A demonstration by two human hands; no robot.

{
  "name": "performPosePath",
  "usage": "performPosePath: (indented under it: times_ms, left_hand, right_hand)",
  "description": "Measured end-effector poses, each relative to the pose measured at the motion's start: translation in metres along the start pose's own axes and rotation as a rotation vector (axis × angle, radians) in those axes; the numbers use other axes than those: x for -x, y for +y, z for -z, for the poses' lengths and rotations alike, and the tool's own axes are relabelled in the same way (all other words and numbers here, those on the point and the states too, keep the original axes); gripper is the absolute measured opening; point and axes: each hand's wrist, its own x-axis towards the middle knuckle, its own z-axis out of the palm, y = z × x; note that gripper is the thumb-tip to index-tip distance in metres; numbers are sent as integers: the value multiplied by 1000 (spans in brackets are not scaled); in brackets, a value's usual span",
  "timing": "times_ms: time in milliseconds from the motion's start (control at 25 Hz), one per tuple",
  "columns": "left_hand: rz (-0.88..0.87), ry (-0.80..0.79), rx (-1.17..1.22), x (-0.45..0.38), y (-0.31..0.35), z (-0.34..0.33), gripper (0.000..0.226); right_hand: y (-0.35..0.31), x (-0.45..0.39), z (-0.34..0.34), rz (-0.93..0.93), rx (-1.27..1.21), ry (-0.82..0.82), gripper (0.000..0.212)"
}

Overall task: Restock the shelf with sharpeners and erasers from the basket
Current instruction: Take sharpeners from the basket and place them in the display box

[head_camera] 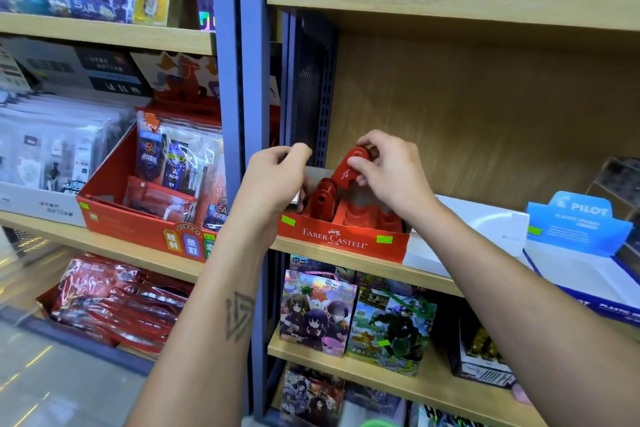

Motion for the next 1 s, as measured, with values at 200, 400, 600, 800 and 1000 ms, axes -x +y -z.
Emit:
performPosePath:
  times_ms: [200, 400, 600, 800, 1000]
  left_hand:
    - [29, -99, 118, -8, -4, 2, 32]
    - [-7, -70, 46, -12, -12, 6, 29]
    - [-49, -22, 34, -11, -14, 5, 28]
    - [-100, -4, 35, -10, -18, -1, 19]
    - [-137, -34, 92, -4, -14, -8, 4]
  right_hand:
    - [10, -8, -13, 56, 19, -47, 28]
    - [15, -4, -23, 85, 133, -141, 25]
    - [11, -16, -24, 56, 224, -273, 23]
    - [7, -9, -15, 106, 262, -335, 43]
    - [-18, 11, 29, -143, -800, -406, 36]
